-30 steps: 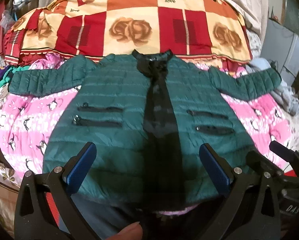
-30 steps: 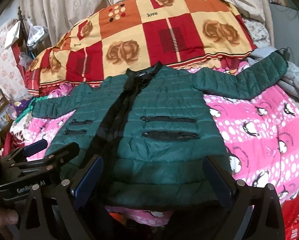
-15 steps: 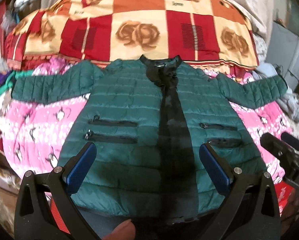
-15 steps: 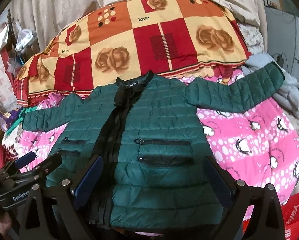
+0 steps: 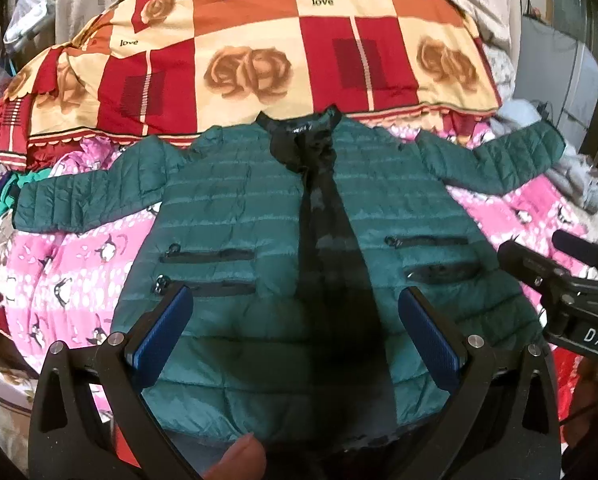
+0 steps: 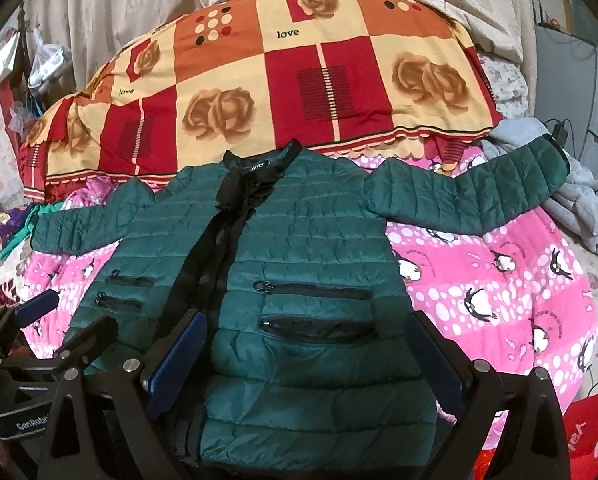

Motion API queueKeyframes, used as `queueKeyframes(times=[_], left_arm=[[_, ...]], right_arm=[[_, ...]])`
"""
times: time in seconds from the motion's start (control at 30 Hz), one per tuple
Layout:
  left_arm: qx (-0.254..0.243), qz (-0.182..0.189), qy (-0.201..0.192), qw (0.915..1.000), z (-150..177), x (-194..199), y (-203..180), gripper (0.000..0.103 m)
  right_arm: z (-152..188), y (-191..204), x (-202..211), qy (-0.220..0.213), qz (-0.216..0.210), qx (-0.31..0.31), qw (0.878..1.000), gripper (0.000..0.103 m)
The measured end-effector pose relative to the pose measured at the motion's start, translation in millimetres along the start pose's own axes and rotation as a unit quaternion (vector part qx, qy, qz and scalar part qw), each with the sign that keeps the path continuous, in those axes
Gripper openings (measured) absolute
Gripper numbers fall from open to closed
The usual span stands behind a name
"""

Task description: Fold large clothes

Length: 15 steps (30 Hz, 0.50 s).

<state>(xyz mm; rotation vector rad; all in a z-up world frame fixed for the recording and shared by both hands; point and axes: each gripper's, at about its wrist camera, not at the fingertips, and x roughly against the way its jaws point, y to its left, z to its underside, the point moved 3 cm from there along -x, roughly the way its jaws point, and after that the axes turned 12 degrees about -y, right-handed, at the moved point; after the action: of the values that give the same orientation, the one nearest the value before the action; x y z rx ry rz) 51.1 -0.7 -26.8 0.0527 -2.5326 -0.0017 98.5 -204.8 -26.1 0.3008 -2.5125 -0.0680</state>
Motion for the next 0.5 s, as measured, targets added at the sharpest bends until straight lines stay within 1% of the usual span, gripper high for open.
queueKeyframes(times=[0.17, 0.23, 0.33, 0.43, 0.5], left_arm=[[0.02, -0.005, 0.022, 0.9995, 8.3, -7.5, 4.4, 0.103], [0.033, -0.006, 0.02, 0.9992, 10.7, -6.7, 7.7, 0.103], [0.045, -0.024, 0.006, 0.9987, 9.7, -0.9, 14.4, 0.103], [0.062, -0.012, 0.006, 0.998, 9.2, -0.1, 19.6, 0.103], [0.061, -0.016, 0.003, 0.998, 9.2, 1.0, 20.6, 0.103]], right_arm=[[2.3, 2.9, -3.1, 0.004, -0.004, 0.008, 1.0, 0.099], [2.9, 3.8, -3.5, 0.006, -0.008, 0.008, 1.0, 0.099], [4.0, 4.7, -1.9, 0.002, -0.009, 0.01, 1.0, 0.099], [5.6, 5.5, -1.9, 0.004, -0.011, 0.008, 1.0, 0.099], [6.6, 6.6, -2.2, 0.007, -0.012, 0.008, 1.0, 0.099]])
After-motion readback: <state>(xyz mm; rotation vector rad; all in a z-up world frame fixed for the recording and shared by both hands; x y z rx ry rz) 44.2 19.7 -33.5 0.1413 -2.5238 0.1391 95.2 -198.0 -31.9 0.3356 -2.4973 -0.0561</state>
